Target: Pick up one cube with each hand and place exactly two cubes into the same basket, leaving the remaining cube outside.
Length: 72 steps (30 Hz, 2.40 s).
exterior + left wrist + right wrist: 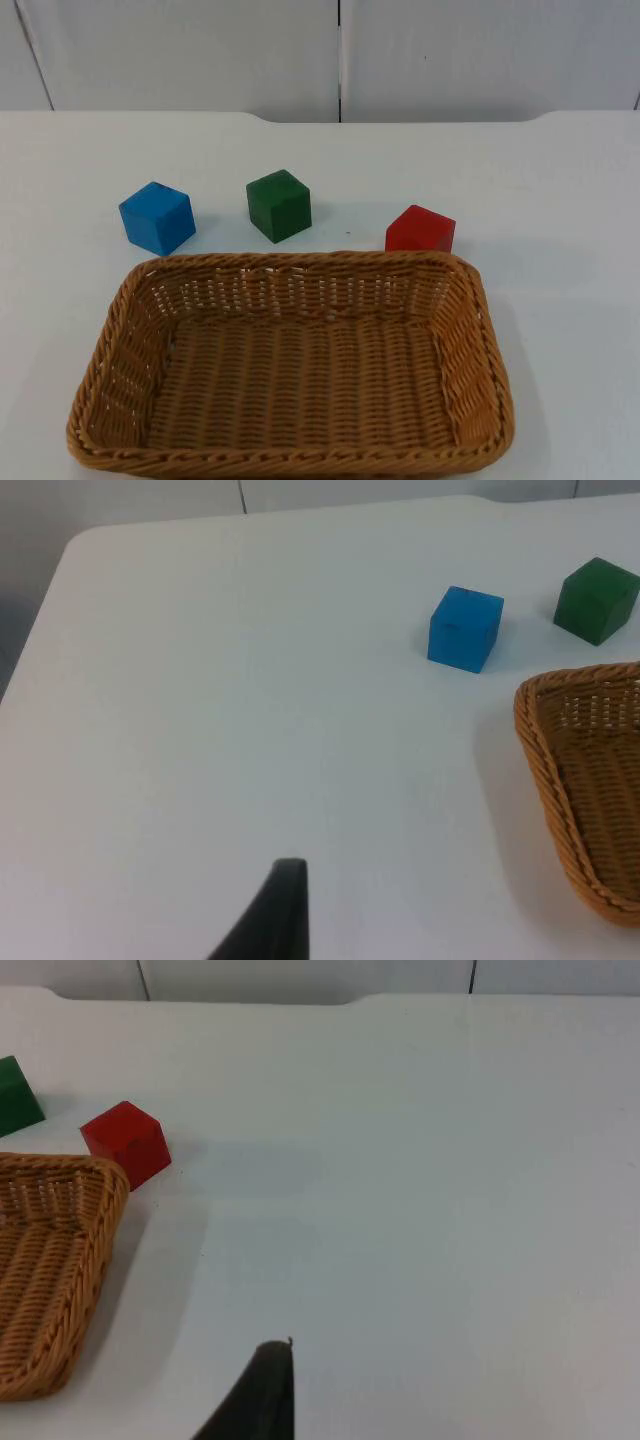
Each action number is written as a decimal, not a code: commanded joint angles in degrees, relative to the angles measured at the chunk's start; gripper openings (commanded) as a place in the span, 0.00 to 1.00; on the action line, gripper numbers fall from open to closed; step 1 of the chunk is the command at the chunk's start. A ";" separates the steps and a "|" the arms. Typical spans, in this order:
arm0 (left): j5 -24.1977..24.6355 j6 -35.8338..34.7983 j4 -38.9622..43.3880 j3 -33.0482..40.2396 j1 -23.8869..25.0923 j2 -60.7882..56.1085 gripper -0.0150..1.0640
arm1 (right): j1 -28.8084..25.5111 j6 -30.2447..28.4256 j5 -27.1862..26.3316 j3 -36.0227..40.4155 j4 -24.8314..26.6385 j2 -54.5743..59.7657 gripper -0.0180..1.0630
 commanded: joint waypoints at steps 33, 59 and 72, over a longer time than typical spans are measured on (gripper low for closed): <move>-8.45 -0.19 -7.48 -5.43 0.15 20.20 0.99 | -0.20 -1.97 -8.08 -16.85 0.04 31.44 0.99; -14.65 0.67 -7.87 -10.23 0.15 38.56 0.99 | -0.20 -1.97 -14.47 -20.57 0.09 50.99 0.99; -14.76 3.16 -7.95 -20.06 0.15 51.05 0.99 | -0.20 -5.58 -17.36 -27.69 2.71 62.68 0.99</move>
